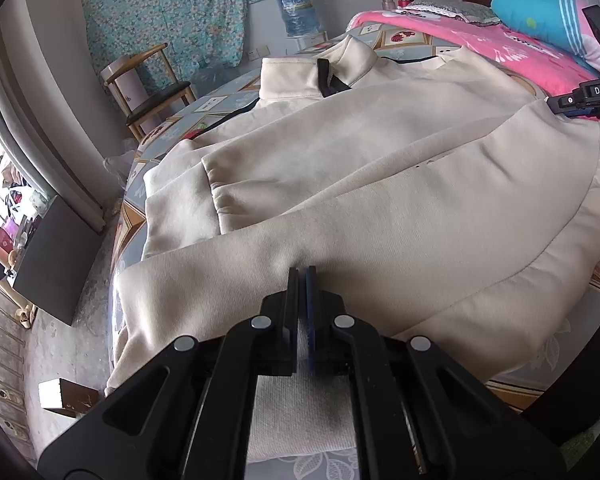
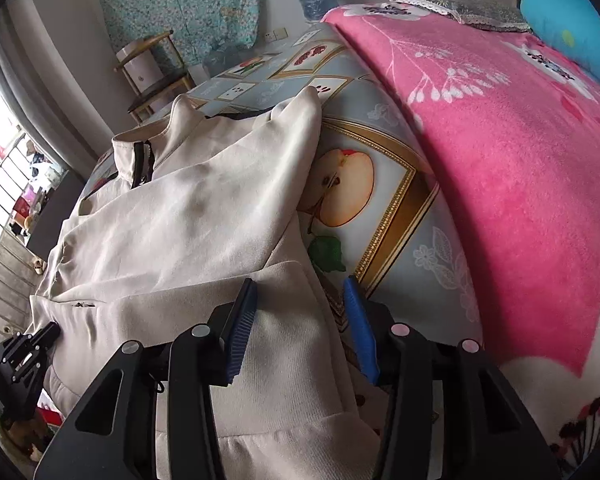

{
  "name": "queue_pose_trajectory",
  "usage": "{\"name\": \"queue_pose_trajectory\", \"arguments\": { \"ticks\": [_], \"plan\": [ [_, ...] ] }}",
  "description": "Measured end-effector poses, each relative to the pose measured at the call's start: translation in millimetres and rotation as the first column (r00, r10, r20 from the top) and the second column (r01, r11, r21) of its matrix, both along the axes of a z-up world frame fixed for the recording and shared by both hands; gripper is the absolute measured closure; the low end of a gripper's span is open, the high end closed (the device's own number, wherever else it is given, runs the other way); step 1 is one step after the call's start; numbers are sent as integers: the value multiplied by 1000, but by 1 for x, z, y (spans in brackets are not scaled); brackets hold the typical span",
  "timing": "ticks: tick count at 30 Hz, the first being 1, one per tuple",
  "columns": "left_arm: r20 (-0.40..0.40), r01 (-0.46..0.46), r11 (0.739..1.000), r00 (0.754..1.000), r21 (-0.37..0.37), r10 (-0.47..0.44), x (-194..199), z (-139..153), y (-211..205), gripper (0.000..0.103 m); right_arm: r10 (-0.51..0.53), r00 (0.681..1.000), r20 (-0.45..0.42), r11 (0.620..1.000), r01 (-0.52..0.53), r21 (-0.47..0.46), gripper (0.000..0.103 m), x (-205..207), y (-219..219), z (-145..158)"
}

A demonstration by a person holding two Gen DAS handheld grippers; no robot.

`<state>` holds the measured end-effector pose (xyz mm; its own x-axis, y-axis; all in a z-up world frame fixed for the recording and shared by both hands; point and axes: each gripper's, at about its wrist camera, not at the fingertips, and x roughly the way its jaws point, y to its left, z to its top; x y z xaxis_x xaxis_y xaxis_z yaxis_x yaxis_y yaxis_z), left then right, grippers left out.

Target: Fold large clothes

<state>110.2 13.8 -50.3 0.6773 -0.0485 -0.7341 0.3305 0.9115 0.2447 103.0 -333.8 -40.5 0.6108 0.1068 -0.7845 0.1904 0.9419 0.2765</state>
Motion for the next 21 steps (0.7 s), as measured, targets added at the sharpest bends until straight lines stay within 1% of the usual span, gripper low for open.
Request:
{"name": "queue_pose_trajectory", "arguments": {
  "ticks": [1,2,3,6,9,10,11,13,15,16,17,18,20,21],
  "plan": [
    [0,0,1000,1000,1,0,0,0,0,100,5,1000,6,1000,-5,-15,81,-1,4,2],
    [1,0,1000,1000,1,0,0,0,0,100,12,1000,19,998,-11,-65,89,-4,11,6],
    [0,0,1000,1000,0,0,0,0,0,100,27,999,30,996,-24,-91,97,-7,16,10],
    [-1,3,1000,1000,5,-3,0,0,0,100,12,994,106,984,7,-181,98,-22,28,31],
    [-2,5,1000,1000,5,-5,0,1,0,99,-28,983,184,982,61,-177,98,-35,25,54],
    [-2,5,1000,1000,3,-5,0,1,0,99,-40,980,195,981,75,-179,98,-36,24,58],
    [-2,3,1000,1000,0,-3,0,1,0,99,-42,981,187,980,77,-184,98,-33,23,57],
    [-5,0,1000,1000,-10,0,1,2,1,99,-57,986,160,975,89,-204,98,-23,22,45],
    [-8,-3,1000,1000,-23,3,1,2,2,99,-57,994,95,963,80,-259,98,-7,23,21],
    [-10,-4,1000,1000,-29,4,1,2,3,99,-57,997,59,960,71,-273,98,-1,23,7],
    [-12,-4,999,1000,-32,4,1,2,3,99,-55,998,19,962,58,-266,98,6,22,-5],
    [-13,-2,1000,1000,-31,2,1,2,3,99,-66,998,25,959,70,-274,94,5,22,-6],
    [-14,2,1000,1000,-23,-2,1,2,3,99,-98,995,36,954,104,-280,84,-1,20,6],
    [-14,3,1000,1000,-22,-3,1,2,3,99,-107,993,46,957,115,-265,83,-5,17,13]
  ]
}}
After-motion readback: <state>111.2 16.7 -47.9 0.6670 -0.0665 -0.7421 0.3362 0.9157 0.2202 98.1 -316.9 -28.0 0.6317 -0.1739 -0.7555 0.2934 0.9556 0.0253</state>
